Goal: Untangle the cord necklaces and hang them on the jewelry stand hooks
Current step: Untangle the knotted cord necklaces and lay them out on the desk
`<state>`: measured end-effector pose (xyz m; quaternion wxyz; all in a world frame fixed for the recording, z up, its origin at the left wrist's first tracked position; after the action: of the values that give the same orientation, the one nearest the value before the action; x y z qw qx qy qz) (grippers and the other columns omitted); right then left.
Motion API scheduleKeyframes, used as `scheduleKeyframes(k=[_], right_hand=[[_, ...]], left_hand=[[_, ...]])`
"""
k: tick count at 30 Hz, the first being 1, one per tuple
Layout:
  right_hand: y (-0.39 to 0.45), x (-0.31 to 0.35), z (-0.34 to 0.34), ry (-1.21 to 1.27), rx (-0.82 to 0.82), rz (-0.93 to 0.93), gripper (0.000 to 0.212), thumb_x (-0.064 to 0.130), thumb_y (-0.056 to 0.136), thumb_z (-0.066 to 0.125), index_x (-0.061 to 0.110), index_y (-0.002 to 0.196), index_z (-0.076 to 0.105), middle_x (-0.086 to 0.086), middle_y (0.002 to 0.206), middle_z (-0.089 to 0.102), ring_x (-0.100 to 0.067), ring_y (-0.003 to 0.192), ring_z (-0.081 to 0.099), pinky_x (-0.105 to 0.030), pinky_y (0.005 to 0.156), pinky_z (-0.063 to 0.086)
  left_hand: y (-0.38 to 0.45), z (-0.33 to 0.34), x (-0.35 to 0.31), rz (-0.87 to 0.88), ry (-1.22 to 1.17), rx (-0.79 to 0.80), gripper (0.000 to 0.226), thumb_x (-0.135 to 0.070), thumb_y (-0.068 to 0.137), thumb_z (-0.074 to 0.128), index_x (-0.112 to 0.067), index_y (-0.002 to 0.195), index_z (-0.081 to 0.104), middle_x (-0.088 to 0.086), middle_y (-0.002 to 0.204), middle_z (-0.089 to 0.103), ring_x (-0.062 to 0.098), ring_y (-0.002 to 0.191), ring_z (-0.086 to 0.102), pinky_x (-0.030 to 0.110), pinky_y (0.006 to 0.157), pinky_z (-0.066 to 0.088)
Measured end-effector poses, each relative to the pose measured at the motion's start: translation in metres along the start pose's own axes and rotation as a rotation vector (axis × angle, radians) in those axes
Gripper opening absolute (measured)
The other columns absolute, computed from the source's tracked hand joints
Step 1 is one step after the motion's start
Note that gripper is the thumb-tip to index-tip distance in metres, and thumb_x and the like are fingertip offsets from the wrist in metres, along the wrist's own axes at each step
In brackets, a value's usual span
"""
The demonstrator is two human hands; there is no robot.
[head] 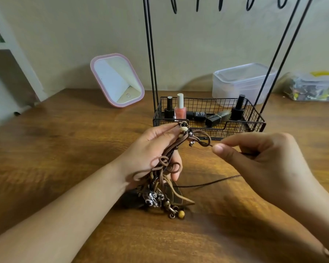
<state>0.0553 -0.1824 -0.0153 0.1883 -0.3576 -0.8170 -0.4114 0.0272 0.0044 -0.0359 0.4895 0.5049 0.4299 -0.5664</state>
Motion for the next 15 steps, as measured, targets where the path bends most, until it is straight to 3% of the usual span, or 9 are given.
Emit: scheduleKeyframes(k=[4, 8, 12, 15], right_hand=[[0.000, 0.003, -0.003, 0.022, 0.023, -0.044, 0.004, 0.042, 0.079, 0.067, 0.043, 0.077, 0.064, 0.019, 0.045, 0.047, -0.006, 0.040, 0.043, -0.005, 0.040, 0.027], [0.001, -0.002, -0.007, 0.048, -0.012, -0.068, 0.010, 0.033, 0.086, 0.065, 0.033, 0.077, 0.064, 0.004, 0.057, 0.056, -0.013, 0.043, 0.047, -0.011, 0.040, 0.034], [0.003, -0.007, -0.007, 0.069, -0.045, -0.051, 0.012, 0.034, 0.092, 0.056, 0.029, 0.081, 0.057, 0.006, 0.067, 0.058, -0.009, 0.048, 0.046, -0.013, 0.043, 0.034], [0.004, -0.013, -0.003, 0.103, -0.029, 0.013, 0.016, 0.042, 0.092, 0.048, 0.032, 0.081, 0.054, 0.002, 0.066, 0.060, -0.019, 0.052, 0.053, -0.029, 0.046, 0.043]], left_hand=[[0.002, -0.002, 0.001, -0.009, 0.008, 0.007, 0.027, -0.033, 0.081, 0.048, -0.022, 0.104, 0.056, 0.007, 0.046, 0.058, 0.014, 0.036, 0.055, 0.021, 0.038, 0.045], [0.003, 0.000, 0.002, -0.035, 0.016, 0.032, 0.031, -0.030, 0.085, 0.047, -0.012, 0.108, 0.057, 0.007, 0.048, 0.059, 0.013, 0.037, 0.056, 0.018, 0.039, 0.045], [0.004, 0.002, 0.002, -0.025, 0.085, 0.101, 0.026, -0.024, 0.095, 0.043, -0.005, 0.085, 0.057, 0.001, 0.054, 0.062, 0.010, 0.045, 0.059, 0.018, 0.047, 0.049], [0.004, -0.001, 0.003, -0.020, 0.093, 0.108, 0.033, -0.020, 0.100, 0.042, -0.005, 0.077, 0.060, 0.005, 0.062, 0.063, 0.011, 0.056, 0.062, 0.018, 0.054, 0.050]])
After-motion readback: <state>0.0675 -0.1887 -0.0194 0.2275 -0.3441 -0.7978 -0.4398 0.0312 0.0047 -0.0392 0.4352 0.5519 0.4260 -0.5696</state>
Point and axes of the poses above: each hand's wrist, its own y-axis towards the middle knuckle, its own z-axis out of the palm, x = y × z, the point moved 4 cm from there along y, towards the middle knuckle
